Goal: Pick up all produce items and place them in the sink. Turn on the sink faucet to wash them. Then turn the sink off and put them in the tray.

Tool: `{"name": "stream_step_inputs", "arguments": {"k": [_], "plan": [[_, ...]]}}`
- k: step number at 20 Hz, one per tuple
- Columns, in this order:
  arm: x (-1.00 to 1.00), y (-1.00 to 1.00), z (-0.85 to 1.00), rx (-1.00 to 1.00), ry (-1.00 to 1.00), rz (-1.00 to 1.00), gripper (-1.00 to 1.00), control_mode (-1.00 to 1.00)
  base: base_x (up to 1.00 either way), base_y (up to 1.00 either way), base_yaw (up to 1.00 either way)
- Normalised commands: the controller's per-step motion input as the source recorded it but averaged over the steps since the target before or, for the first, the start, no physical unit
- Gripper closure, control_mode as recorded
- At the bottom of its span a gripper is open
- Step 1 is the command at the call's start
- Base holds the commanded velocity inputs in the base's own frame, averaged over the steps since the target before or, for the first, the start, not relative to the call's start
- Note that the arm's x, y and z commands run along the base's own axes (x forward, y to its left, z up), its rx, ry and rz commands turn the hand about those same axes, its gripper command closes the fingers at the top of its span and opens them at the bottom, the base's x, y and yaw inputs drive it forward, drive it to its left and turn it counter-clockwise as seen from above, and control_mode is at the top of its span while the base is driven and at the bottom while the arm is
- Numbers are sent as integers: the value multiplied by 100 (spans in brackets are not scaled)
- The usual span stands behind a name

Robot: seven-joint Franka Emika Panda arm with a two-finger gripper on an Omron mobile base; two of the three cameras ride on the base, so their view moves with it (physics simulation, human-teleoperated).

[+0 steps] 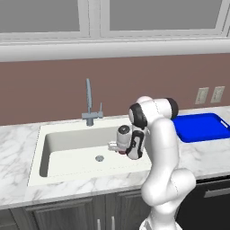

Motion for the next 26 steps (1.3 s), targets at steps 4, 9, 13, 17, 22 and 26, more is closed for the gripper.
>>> {"name": "stream_step_inputs", "arguments": {"k": [4,9,13,17,22,26], "plan": [[4,0,-27,0,-4,0,100,-100,0,0,0],[-1,0,-16,0,2,0,100,-100,0,0,0],[-26,-3,14,1,-7,-1,100,-100,0,0,0],[-54,0,59,0,-13,-2,100,-100,0,0,0],[-48,0,74,0,-9,-1,100,-100,0,0,0],[-42,0,94,0,-2,-1,100,-100,0,0,0]]}}
